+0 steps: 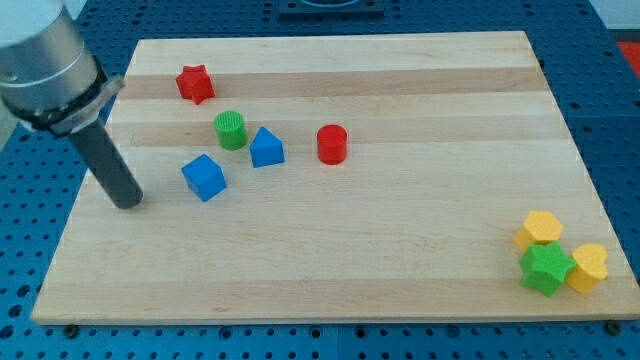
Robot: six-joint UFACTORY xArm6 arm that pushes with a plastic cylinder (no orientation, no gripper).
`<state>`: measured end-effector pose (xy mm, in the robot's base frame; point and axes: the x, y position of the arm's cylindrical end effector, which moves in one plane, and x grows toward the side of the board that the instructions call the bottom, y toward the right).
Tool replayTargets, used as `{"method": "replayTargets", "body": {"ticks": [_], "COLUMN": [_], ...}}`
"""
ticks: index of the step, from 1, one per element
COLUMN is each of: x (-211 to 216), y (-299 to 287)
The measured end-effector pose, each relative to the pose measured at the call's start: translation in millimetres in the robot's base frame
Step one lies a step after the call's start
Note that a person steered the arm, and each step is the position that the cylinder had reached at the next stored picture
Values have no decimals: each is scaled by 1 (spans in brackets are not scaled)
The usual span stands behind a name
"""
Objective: Slide the blue cube to the left side of the green star
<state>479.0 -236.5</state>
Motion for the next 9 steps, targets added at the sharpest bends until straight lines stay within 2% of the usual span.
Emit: {"method": "replayTargets", "body": {"ticks": [2, 3, 5, 8, 9], "x": [-37, -25, 33, 56, 72], "y": [71, 87, 97, 213, 219]}}
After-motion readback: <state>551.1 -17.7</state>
